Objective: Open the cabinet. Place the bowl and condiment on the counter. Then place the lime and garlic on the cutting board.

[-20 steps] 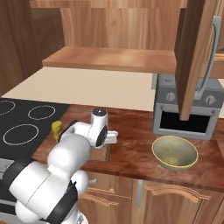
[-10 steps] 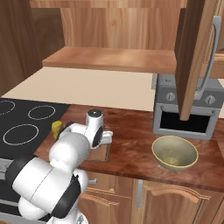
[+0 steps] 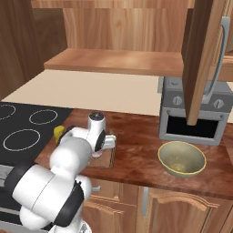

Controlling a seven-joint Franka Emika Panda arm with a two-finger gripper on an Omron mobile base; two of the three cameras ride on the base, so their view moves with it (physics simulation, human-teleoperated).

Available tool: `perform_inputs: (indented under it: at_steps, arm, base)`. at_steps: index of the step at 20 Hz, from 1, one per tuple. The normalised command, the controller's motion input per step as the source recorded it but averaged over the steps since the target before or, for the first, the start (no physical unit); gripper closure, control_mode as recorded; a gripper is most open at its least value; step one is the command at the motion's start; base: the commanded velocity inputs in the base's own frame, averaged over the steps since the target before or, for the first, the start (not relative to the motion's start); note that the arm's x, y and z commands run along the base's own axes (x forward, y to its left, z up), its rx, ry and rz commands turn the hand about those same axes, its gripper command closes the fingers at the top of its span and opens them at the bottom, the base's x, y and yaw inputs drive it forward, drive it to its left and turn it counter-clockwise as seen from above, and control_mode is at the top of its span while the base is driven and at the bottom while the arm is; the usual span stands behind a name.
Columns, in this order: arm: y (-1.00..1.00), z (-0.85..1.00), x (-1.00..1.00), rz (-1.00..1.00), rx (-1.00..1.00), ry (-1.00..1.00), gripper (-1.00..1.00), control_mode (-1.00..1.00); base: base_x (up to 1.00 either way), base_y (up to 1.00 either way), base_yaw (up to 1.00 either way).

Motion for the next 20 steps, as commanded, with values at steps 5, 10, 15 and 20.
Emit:
perform_inputs:
  at_steps: [5, 10, 15, 20]
  arm:
    - [0.00, 0.35, -0.17, 0.00, 0.00, -0.01, -1.00, -1.00]
    - [-0.04, 0.72, -0.60, 0.00, 0.00, -0.04, -1.00, -1.00]
    - [-0.16, 0.82, -0.43, -0.01, 0.00, -0.06, -1.00, -1.00]
    - [-0.15, 0.75, -0.05, -0.06, 0.00, -0.19, -1.00, -1.00]
  base:
    - [0.00, 0.00, 0.00]
    - [0.00, 0.00, 0.00]
    - [0.00, 0.00, 0.00]
    - [0.00, 0.00, 0.00]
